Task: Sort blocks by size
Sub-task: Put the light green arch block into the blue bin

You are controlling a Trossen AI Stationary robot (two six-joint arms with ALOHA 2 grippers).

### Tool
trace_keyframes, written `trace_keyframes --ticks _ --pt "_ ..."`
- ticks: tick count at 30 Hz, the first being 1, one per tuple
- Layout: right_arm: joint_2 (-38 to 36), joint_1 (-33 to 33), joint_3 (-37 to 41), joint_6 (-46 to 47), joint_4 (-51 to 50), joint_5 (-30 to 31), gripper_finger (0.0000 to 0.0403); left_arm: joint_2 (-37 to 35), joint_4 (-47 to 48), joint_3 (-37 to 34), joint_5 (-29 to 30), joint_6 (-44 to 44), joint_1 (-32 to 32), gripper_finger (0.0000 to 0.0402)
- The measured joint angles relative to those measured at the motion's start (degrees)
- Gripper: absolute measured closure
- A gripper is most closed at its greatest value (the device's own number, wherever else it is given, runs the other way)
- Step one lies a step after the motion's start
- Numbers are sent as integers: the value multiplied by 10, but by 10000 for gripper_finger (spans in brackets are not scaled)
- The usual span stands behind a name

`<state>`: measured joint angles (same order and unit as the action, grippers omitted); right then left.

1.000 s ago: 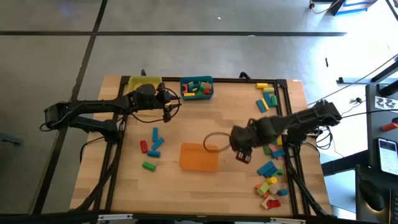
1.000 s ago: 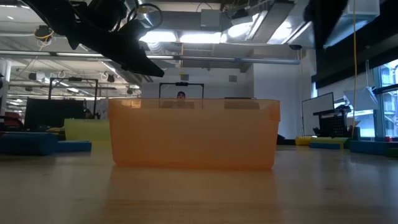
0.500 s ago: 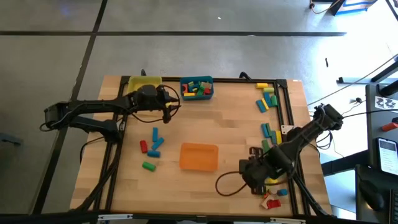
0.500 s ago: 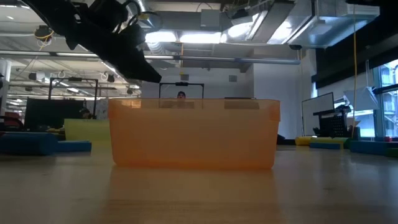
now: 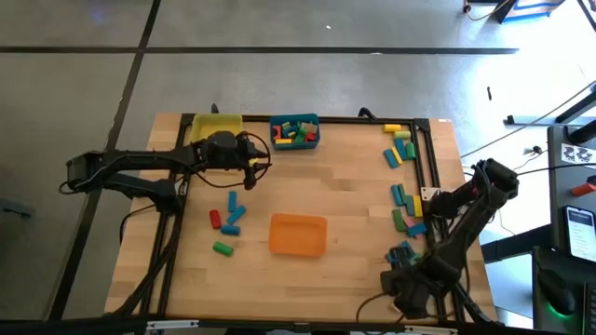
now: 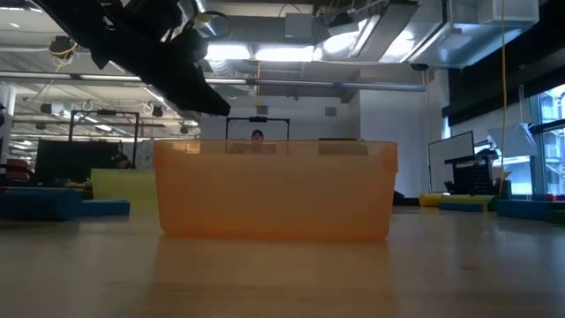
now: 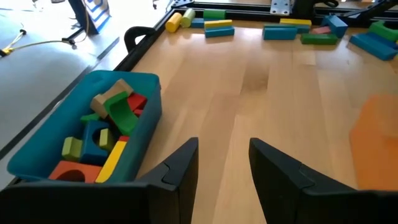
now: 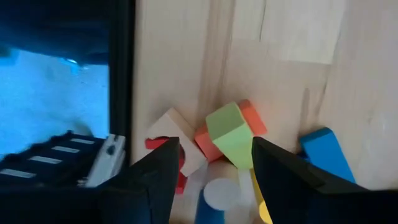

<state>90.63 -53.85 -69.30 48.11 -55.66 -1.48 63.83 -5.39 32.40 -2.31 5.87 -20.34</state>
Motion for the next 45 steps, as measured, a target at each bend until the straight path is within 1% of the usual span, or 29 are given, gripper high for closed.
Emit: trace_keyframes --ticks 3,6,13,16,20,28,32,36,39,44,45 --pt "0 -15 23 1 8 20 205 0 0 0 0 0 0 274" --pt "0 -18 43 1 24 25 205 0 0 0 0 0 0 274" --pt "0 -17 85 -2 95 38 205 0 0 0 0 -1 0 274" --pt "0 -17 95 -2 105 39 205 0 0 0 0 -1 0 274" --pt "0 -17 98 -5 112 39 205 0 0 0 0 -1 0 274" --pt "35 -17 99 -65 112 23 205 0 1 0 0 -3 0 274" --pt "53 -17 98 -80 110 24 205 0 0 0 0 -6 0 274" --pt "56 -17 98 -81 109 35 205 0 1 0 0 -9 0 274" --pt "56 -17 98 -81 107 35 219 0 0 0 0 -10 0 274" --pt "56 -16 98 -81 106 36 268 0 0 0 0 -10 0 274" --pt "56 -16 98 -79 104 36 269 0 0 0 0 -10 0 274"
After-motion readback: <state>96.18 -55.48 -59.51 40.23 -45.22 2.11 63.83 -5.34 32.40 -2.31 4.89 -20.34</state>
